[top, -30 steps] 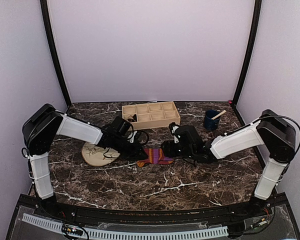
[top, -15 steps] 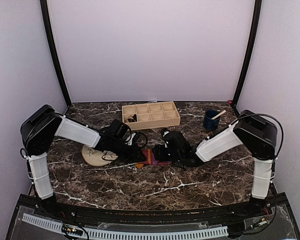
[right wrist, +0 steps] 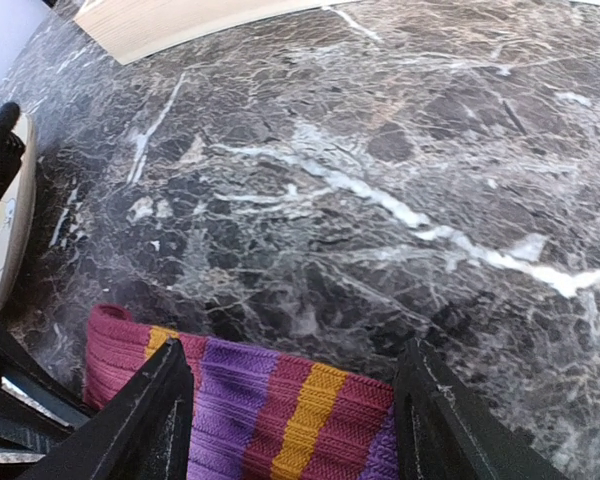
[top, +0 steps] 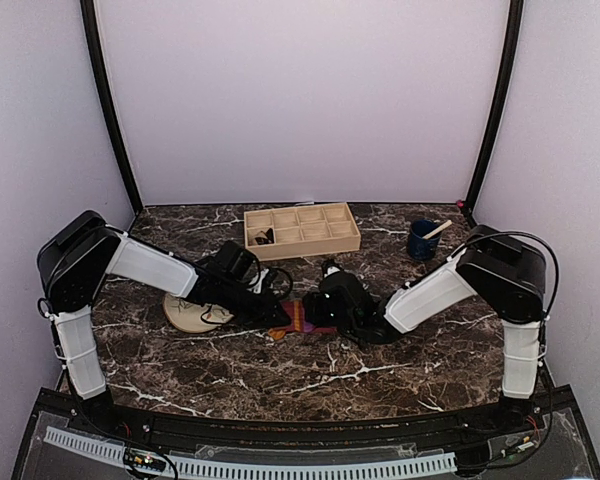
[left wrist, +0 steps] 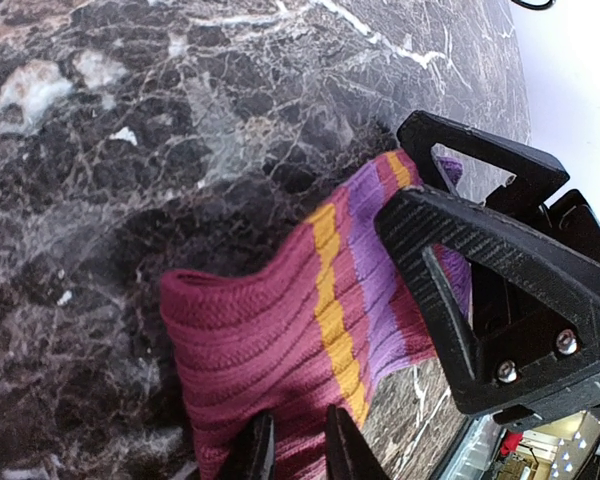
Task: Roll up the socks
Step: Smooth out the sock at the center of the board.
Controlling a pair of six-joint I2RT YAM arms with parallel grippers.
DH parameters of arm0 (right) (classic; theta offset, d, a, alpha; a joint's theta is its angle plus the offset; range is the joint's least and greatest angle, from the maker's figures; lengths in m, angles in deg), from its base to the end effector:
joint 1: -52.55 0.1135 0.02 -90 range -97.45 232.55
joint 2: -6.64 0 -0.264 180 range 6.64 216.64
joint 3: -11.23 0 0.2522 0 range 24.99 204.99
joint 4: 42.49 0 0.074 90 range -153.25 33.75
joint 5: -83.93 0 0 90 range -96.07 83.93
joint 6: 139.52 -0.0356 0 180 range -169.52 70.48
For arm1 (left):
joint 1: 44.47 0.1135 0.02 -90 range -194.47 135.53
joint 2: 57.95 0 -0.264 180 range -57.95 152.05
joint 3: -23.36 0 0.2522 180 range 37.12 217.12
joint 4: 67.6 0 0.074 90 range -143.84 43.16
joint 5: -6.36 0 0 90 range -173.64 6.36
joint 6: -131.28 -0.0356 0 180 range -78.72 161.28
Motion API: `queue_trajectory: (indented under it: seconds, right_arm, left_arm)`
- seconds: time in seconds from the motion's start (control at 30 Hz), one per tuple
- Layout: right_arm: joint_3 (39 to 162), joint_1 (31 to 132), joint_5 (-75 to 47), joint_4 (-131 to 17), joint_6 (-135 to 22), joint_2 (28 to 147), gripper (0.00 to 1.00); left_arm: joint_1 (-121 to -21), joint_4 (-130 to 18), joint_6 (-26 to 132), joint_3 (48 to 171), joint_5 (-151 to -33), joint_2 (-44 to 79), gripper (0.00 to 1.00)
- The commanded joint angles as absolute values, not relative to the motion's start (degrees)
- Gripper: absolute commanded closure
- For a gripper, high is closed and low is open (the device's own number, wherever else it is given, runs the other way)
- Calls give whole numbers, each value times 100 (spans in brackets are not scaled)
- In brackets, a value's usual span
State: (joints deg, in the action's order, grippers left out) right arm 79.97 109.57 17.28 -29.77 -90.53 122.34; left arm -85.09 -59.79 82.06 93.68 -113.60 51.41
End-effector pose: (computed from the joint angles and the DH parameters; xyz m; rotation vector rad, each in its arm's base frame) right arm 0.2267 0.3235 0.1070 -0.0668 2.1663 0.5684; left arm 0.2731 -0.2577 0.1272 0.2753 2.6367 -1.2146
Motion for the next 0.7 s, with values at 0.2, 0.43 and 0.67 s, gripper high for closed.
queue_trajectory:
  seconds: [0.2,0.43,0.67]
  right_arm:
    - [7693,11205,2873,-4466,-8451,12310,36]
    - [7704,11467,3967,-4637,-7713,12433,36]
    - [7487,11702,5029,-4315,-7368,12637,36]
  left_arm:
    - [-8586,-5313,8146,9162,-11484,5127,79]
    - [-8582,-5377,8171,9168,-11622,5190,79]
    - [-8581,-5368,8181,9256,-11766,5256,79]
